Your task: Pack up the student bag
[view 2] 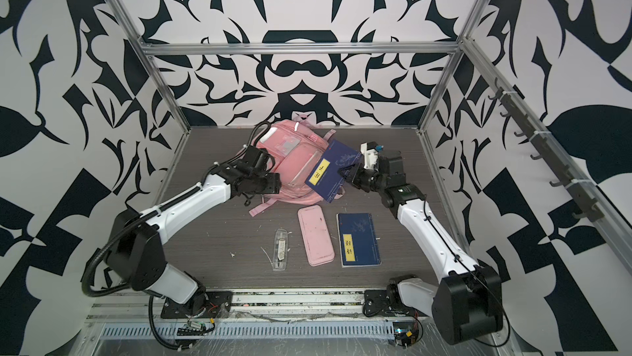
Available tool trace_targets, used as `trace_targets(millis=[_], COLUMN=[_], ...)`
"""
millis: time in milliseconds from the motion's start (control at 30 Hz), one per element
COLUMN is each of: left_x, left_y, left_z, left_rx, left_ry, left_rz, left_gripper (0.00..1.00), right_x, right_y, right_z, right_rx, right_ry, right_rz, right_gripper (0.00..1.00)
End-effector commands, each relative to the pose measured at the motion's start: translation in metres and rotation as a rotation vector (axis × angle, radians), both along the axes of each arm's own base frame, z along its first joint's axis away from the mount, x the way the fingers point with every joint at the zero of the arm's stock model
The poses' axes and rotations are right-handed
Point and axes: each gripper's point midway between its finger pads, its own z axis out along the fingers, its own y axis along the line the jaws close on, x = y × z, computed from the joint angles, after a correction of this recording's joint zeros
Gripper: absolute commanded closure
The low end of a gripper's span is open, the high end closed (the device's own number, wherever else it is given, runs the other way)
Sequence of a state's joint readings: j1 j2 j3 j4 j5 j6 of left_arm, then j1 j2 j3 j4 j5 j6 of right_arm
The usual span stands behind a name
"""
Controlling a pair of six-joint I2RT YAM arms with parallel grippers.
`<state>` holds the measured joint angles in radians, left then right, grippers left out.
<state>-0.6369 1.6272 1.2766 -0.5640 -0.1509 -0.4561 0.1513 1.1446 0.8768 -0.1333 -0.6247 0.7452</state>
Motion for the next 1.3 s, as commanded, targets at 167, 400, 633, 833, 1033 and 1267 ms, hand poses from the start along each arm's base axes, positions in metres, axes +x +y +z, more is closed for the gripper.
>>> trace_targets(millis=[167, 400, 633, 833, 1033, 1267], left_x=[0.024, 0.043, 0.045, 0.047, 0.052, 0.067], left_y=[-0.049, -0.072, -0.083, -0.083, -0.086, -0.085], left_z=[-0.023, -0.035, -0.046, -0.059, -0.065, -0.049], left_rx=[0.372, 0.495, 0.507, 0.537, 0.557, 0.600], left_ry=[-0.078, -0.109, -0.094, -0.078, -0.081, -0.134], left_rz=[-0.198, -0.248, -0.282, -0.293, -0.302, -0.299], left_gripper=[0.32, 0.34, 0.36, 0.39, 0.47, 0.97], right_x=[-0.013, -0.017, -0.019, -0.020, -0.023, -0.026], right_y=[-0.045, -0.054, -0.055, -0.056, -0.057, -0.059], right_z=[0.016, 0.015, 0.015, 0.013, 0.012, 0.011], right_rx=[0.077, 0.088, 0.088, 0.089, 0.092, 0.085], right_ry=[-0.047, -0.044, -0.045, -0.040, -0.037, -0.035], right_rz=[-0.064, -0.080, -0.082, -0.088, -0.091, -0.099], right_gripper=[1.00, 1.00, 1.00, 1.00, 1.00, 1.00])
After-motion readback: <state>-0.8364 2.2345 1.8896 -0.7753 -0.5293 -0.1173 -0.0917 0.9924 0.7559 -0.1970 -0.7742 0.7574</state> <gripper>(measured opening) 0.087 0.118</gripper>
